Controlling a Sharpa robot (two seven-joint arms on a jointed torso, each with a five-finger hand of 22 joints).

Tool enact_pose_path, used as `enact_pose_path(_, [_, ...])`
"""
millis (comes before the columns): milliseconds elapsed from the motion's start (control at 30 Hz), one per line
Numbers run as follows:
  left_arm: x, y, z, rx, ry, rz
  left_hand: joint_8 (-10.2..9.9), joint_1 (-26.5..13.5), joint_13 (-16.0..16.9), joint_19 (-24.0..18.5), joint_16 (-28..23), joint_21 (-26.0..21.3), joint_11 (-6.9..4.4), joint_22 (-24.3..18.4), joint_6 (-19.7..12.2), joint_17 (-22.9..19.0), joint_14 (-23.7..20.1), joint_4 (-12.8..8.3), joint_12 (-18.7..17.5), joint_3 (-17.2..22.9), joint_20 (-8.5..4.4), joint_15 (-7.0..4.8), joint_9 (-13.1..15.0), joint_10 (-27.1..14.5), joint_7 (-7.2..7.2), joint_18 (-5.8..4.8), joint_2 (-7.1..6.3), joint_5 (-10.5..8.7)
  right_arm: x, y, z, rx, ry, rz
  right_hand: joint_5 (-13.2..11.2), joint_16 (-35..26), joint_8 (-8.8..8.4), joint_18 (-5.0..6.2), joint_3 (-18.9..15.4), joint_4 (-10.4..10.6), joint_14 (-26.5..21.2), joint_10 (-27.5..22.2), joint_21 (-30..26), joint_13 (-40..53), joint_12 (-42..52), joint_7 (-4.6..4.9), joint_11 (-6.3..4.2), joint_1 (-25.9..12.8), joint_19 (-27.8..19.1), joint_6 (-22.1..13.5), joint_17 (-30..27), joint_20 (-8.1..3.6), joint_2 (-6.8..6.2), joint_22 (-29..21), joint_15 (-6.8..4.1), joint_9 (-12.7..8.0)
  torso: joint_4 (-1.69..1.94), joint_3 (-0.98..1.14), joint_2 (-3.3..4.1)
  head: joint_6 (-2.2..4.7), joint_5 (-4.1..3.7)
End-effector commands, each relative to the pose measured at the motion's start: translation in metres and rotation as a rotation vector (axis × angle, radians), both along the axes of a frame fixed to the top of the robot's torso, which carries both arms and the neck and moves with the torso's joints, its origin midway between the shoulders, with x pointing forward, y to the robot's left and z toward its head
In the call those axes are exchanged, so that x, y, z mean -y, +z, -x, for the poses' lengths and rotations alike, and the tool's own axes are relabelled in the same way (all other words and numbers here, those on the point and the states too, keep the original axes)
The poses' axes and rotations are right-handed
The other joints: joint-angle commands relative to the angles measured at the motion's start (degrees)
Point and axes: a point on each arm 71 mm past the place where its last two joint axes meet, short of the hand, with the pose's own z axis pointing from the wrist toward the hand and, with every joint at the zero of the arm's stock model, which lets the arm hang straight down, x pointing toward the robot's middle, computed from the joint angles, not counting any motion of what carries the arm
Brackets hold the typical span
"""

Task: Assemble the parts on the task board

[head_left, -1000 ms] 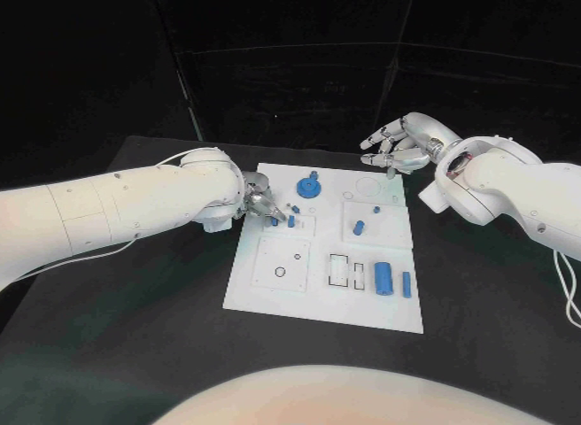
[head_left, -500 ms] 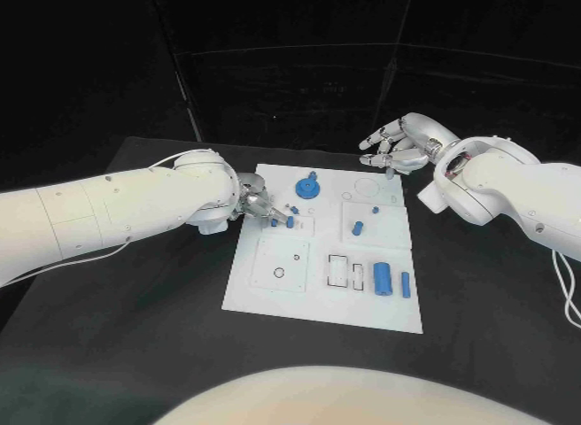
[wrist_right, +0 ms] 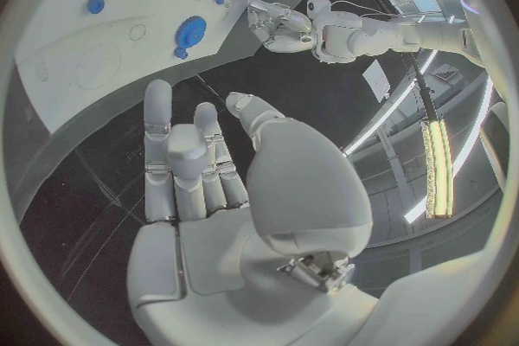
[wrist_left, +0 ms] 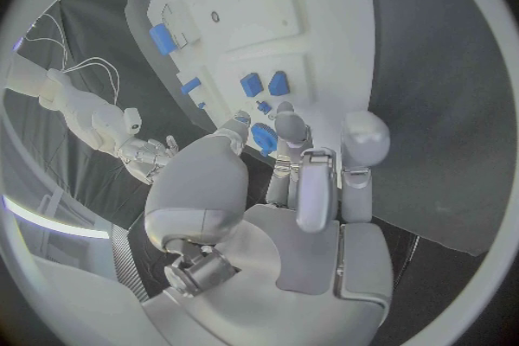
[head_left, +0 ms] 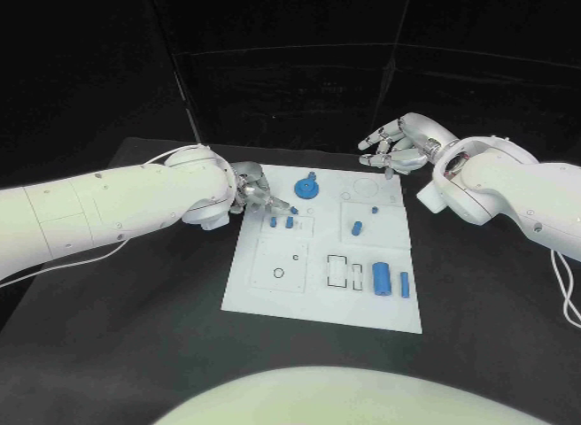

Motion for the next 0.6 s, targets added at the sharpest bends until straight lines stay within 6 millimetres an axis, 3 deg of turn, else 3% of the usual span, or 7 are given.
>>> enact_pose_path(33, [0.005,0.015,-0.006,0.145,-0.009,0.157,-1.1,5.6,-4.2,-6.1,-5.9,-10.4,1.28,-10.2,-3.2,-3.2,0.2,-2.0,-4.1,-0.4,0.91,1.10,-1.0,-4.9,1.46,2.39,-0.35,0.33,0.000,0.002,0.000,0.007,0.006,-0.006,0.2,-0.2,0.24,0.76,0.0,0.3,-0.3,-0.5,-0.4,-0.1,0.3,0.06,0.07,0.4,0.2,-0.3,-0.1,0.14,0.05,-0.1,-0.03,0.1,0.02,0.02,-0.01,0.14,-0.14])
enact_pose_path(133, [0.010,0.022,-0.008,0.211,-0.048,0.213,-2.8,14.0,-6.1,-10.4,-16.6,-17.2,3.33,-15.3,-6.9,-17.0,-6.9,-5.8,-7.3,1.2,2.46,2.82,-2.7,-11.2,3.66,2.82,0.49,0.45,0.000,0.002,0.000,0.008,0.006,-0.006,0.2,-0.2,0.24,0.76,0.0,0.3,-0.3,-0.5,-0.4,-0.1,0.3,0.06,0.07,0.4,0.2,-0.3,-0.1,0.14,0.05,-0.1,-0.03,0.1,-0.05,0.04,-0.01,0.28,-0.15])
enact_pose_path(233, [0.015,0.027,-0.010,0.268,-0.096,0.239,-4.3,20.9,-9.3,-12.7,-27.6,-20.8,4.64,-17.4,-8.1,-29.9,-14.8,-9.6,-11.7,4.8,3.53,3.96,-4.4,-16.2,4.78,2.88,1.18,0.31,0.000,0.002,0.000,0.008,0.004,-0.006,0.2,-0.2,0.24,0.76,0.0,0.3,-0.3,-0.5,-0.4,-0.1,0.3,0.06,0.07,0.4,0.2,-0.3,-0.1,0.14,0.05,-0.1,-0.03,0.1,-0.02,0.05,-0.01,0.45,-0.27])
enact_pose_path(267, [0.017,0.028,-0.010,0.283,-0.111,0.234,-4.6,21.8,-10.0,-12.9,-29.4,-21.4,4.68,-17.7,-8.3,-32.1,-16.1,-10.2,-12.5,5.5,3.70,4.15,-4.7,-16.9,4.87,2.91,1.04,0.31,0.001,0.002,0.000,0.008,0.004,-0.006,0.2,-0.2,0.24,0.76,0.0,0.3,-0.3,-0.5,-0.4,-0.1,0.3,0.06,0.07,0.4,0.2,-0.3,-0.1,0.14,0.05,-0.1,-0.03,0.1,-0.02,0.06,-0.01,0.51,-0.30])
enact_pose_path(333, [0.021,0.030,-0.012,0.323,-0.157,0.208,-6.1,22.9,-13.5,-13.4,-32.4,-23.4,5.56,-19.1,-8.3,-35.1,-17.9,-11.4,-15.9,7.3,4.47,5.09,-6.3,-18.1,5.97,3.12,0.05,0.29,0.001,0.002,0.000,0.007,0.004,-0.005,0.2,-0.2,0.24,0.76,0.0,0.3,-0.3,-0.5,-0.4,-0.1,0.3,0.06,0.07,0.4,0.2,-0.3,-0.1,0.14,0.05,-0.1,-0.03,0.1,-0.02,0.05,-0.02,0.62,-0.38])
enact_pose_path(500, [0.036,0.031,-0.013,0.404,-0.348,0.121,-9.3,24.4,-19.5,-12.7,-34.0,-25.1,6.18,-20.4,-7.5,-37.1,-17.8,-13.5,-21.2,10.0,4.99,5.25,-9.5,-18.9,5.71,3.35,-2.14,0.27,0.000,0.001,-0.001,0.007,0.004,-0.005,0.1,-0.2,0.24,0.76,0.0,0.3,-0.3,-0.5,-0.4,-0.1,0.3,0.06,0.07,0.4,0.2,-0.3,-0.1,0.14,0.04,-0.1,-0.03,0.1,-0.02,0.02,0.03,0.61,-0.56])
enact_pose_path(600, [0.042,0.029,-0.014,0.429,-0.451,0.051,-10.5,22.9,-21.2,-12.8,-34.2,-25.8,6.32,-20.9,-6.7,-37.5,-17.9,-13.0,-22.7,9.2,5.34,5.53,-10.6,-19.8,4.79,3.23,-3.64,0.14,0.000,0.001,-0.001,0.007,0.005,-0.005,0.1,-0.2,0.26,0.76,0.1,0.3,-0.3,-0.5,-0.4,-0.1,0.3,0.06,0.07,0.4,0.2,-0.4,-0.1,0.14,0.04,-0.1,-0.03,0.1,-0.08,-0.02,0.04,0.69,-0.56])
